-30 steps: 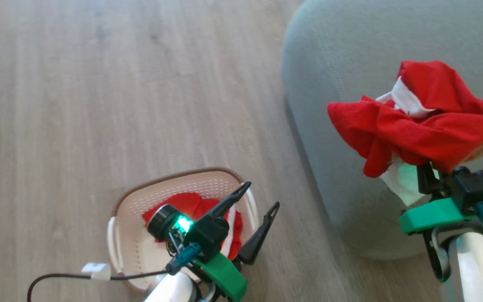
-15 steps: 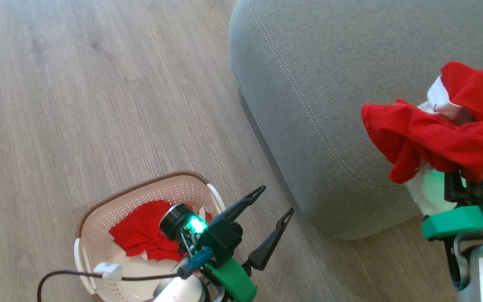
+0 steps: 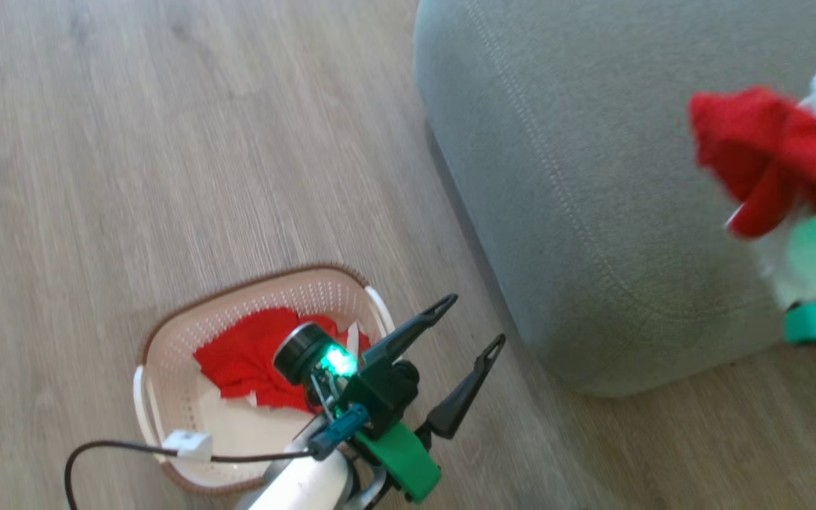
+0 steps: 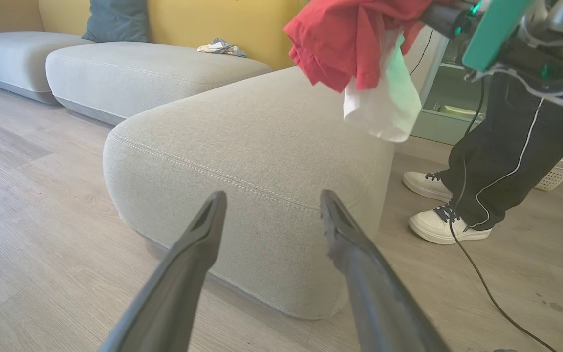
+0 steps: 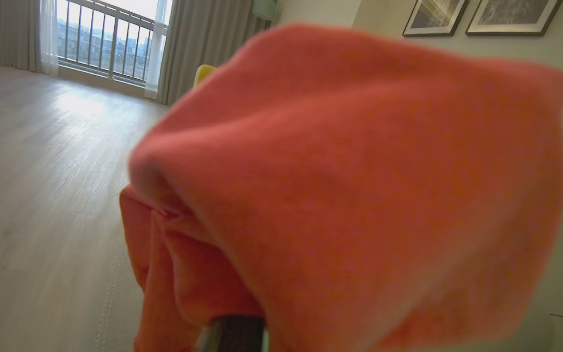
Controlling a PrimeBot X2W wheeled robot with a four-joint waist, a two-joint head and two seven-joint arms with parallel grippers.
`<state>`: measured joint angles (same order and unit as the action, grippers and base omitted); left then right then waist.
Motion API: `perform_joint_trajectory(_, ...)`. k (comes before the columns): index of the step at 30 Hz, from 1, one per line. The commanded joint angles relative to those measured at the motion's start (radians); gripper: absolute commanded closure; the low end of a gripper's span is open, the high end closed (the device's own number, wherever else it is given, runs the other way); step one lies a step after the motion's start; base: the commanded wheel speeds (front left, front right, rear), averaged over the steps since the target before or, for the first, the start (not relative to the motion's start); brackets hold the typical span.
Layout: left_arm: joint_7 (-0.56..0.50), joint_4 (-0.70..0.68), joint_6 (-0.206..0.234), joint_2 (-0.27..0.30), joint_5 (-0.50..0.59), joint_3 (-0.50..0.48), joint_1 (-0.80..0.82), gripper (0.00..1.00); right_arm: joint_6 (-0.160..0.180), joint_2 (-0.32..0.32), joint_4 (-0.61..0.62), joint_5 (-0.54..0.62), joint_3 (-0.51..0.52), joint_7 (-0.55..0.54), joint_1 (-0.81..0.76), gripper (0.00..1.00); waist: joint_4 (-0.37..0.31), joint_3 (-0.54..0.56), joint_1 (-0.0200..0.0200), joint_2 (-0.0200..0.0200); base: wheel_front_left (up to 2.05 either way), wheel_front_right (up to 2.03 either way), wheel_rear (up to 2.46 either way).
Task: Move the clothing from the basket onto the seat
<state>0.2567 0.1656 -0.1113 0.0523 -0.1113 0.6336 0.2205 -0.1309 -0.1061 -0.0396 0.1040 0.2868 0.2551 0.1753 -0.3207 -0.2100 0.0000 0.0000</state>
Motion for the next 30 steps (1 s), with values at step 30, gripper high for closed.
perform_joint_trajectory(30, 0.005, -0.051, -0.019, 0.073, 0.093, 0.073, 0.261, 0.00, 0.000, -0.389, -0.553, -0.152, 0.156, 0.007, 0.724, 1.00, 0.194, -0.470, 0.0000, 0.0000, 0.00, 0.00, 0.00)
